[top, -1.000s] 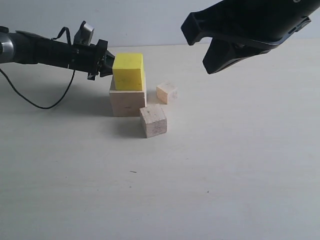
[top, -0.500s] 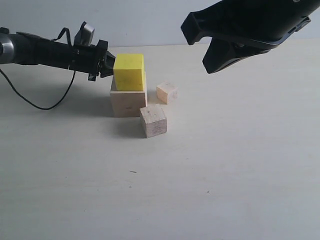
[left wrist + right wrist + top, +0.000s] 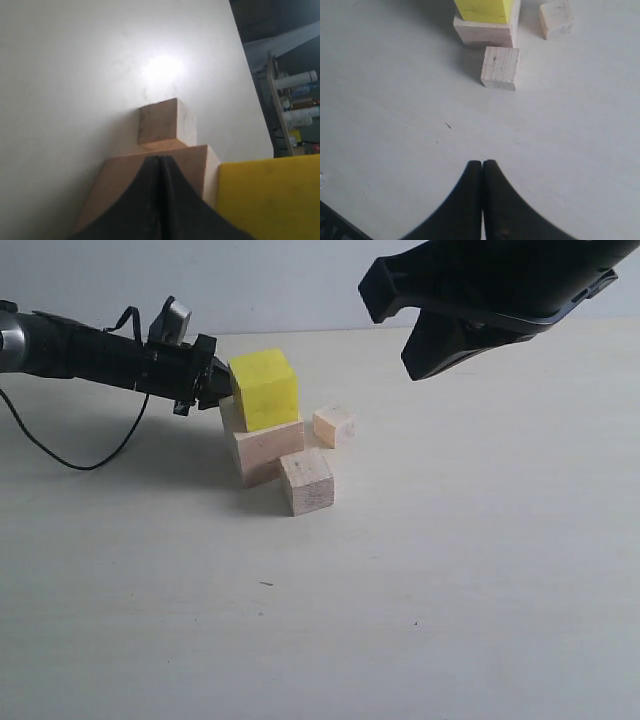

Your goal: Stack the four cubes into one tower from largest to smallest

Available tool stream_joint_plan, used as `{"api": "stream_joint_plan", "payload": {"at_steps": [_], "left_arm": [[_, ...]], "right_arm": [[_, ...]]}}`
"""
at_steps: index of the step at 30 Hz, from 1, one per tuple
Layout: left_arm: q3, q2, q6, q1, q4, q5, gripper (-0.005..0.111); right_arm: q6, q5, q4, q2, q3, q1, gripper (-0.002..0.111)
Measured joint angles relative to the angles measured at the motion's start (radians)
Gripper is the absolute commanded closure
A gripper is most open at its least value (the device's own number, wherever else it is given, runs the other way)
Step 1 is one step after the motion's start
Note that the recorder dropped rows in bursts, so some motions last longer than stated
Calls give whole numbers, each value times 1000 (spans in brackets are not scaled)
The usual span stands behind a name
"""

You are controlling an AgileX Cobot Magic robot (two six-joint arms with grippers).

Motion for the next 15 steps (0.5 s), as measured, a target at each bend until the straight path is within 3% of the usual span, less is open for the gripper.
{"api": "stream_joint_plan", "payload": {"at_steps": [15], "left_arm": [[4, 0, 0, -51, 56, -2, 107]], "right_arm": [[0, 0, 0, 0, 0, 0, 108]]}}
